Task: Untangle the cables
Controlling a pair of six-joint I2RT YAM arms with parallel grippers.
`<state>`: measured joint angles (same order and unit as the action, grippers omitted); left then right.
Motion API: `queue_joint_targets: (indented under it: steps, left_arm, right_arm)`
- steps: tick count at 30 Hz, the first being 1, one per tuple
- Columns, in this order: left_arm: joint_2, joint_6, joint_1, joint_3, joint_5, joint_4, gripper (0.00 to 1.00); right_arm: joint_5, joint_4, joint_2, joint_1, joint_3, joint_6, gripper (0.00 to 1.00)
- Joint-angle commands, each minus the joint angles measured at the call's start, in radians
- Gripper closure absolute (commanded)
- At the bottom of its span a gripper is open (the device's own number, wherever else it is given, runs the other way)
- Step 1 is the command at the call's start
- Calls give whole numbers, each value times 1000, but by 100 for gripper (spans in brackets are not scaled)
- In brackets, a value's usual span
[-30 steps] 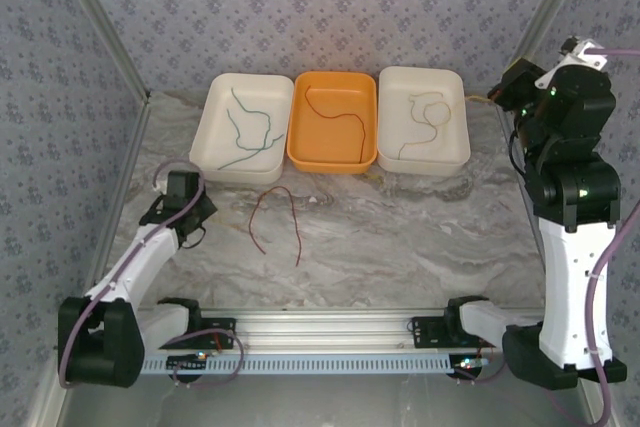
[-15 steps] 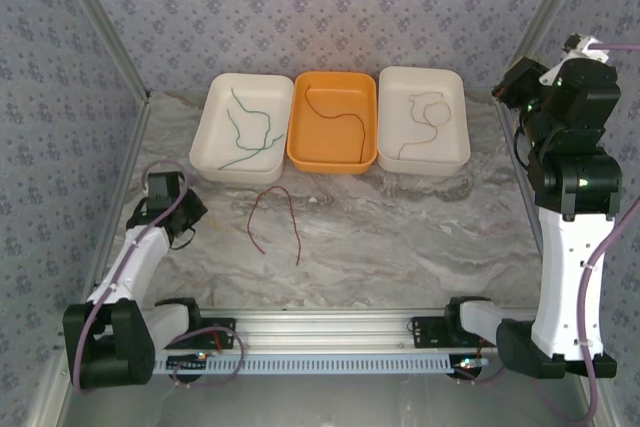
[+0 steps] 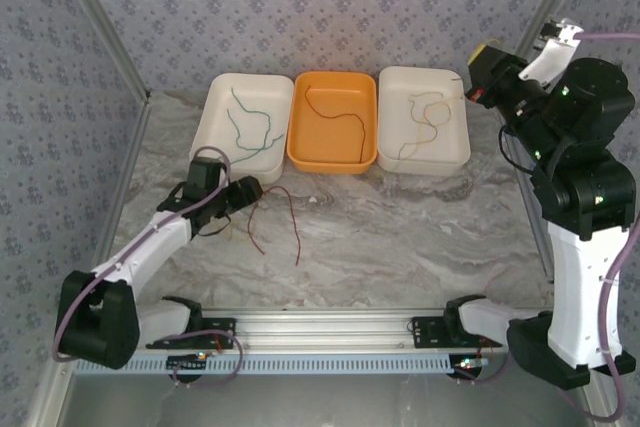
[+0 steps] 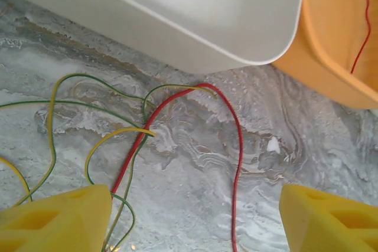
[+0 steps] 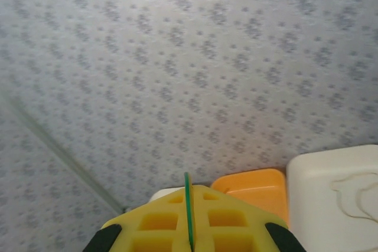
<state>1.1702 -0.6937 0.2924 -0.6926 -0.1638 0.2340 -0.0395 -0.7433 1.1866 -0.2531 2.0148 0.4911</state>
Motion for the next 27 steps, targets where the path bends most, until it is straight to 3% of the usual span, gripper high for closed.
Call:
queue_joint_targets:
  steps: [1, 9, 14, 17, 20, 24, 27]
  left_arm:
    - [-136, -27, 26, -20, 82, -19, 24]
    - [-421, 82, 51, 44, 153, -8, 9]
    - [-409, 61, 88, 53, 64, 6, 26]
    - [-393, 46, 200, 64, 70, -22, 42]
    - [-328, 16, 344, 56, 136, -16, 45]
    - [-173, -30, 521, 17, 249, -18, 41]
    - [-28, -33, 625, -37, 328, -48, 30]
  right_arm:
    - [-74, 42, 47, -84, 10, 13, 100]
    - [-67, 135, 103, -270, -93, 6, 100]
    - [12, 134, 88, -327, -216, -11, 100]
    - [59, 130, 58, -317, -292, -25, 100]
    - [69, 124, 44, -279, -338, -36, 100]
    - [55, 111, 32, -211, -377, -42, 100]
    - [26, 111, 13, -160, -411, -34, 100]
